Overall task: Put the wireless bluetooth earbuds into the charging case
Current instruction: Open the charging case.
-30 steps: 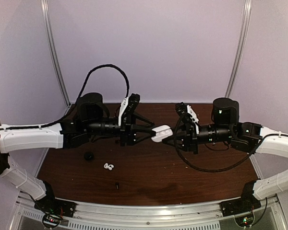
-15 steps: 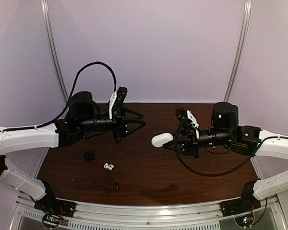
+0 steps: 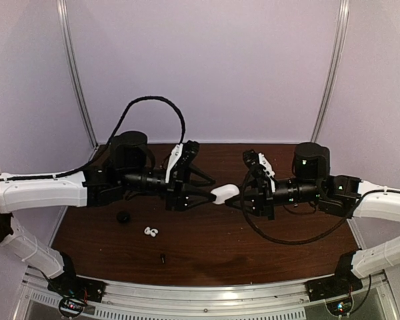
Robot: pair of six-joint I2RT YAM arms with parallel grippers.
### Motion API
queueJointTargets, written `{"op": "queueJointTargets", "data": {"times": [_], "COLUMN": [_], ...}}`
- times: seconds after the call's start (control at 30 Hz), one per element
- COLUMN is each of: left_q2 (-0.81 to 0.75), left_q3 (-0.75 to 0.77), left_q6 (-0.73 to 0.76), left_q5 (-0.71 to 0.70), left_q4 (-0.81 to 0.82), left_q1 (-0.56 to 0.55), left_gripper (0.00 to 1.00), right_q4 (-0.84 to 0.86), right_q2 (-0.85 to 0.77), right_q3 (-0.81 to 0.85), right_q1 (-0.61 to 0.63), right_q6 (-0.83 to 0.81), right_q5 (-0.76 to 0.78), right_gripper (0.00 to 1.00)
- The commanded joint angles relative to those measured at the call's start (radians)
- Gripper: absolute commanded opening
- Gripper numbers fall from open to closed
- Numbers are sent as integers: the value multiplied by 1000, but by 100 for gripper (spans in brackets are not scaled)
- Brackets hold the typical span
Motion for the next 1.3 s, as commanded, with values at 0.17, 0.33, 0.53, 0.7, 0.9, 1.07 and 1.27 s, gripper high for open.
{"op": "queueJointTargets", "data": {"times": [0.17,0.33,0.53,0.7,0.9,1.07,1.27], "left_q2": [32,3,-7,-7,-29,-101,-200], "left_q3": [76,53,41,35,11,-60,-156], "left_q6": [37,-10,-21,-23,-47,-124,-242], "left_q5": [-98,-110,-106,-114,-113,-136,-256], "left_q4": [-41,10,25,31,58,71,-80], "left_q1": [-3,20,34,35,59,121,218], "left_gripper": [41,37,35,35,37,42,41], "right_q4": [1,-12,-13,-13,-7,14,69], "right_q2": [-1,0,4,1,-10,-43,-90], "right_q3": [38,38,38,35,20,-15,-76], "right_q1": [0,0,0,0,-4,-42,-99], "right_q6": [12,9,4,5,12,59,80], "right_q5": [-5,-10,-15,-11,21,42,10], "right_gripper": [1,1,0,0,0,0,0]}}
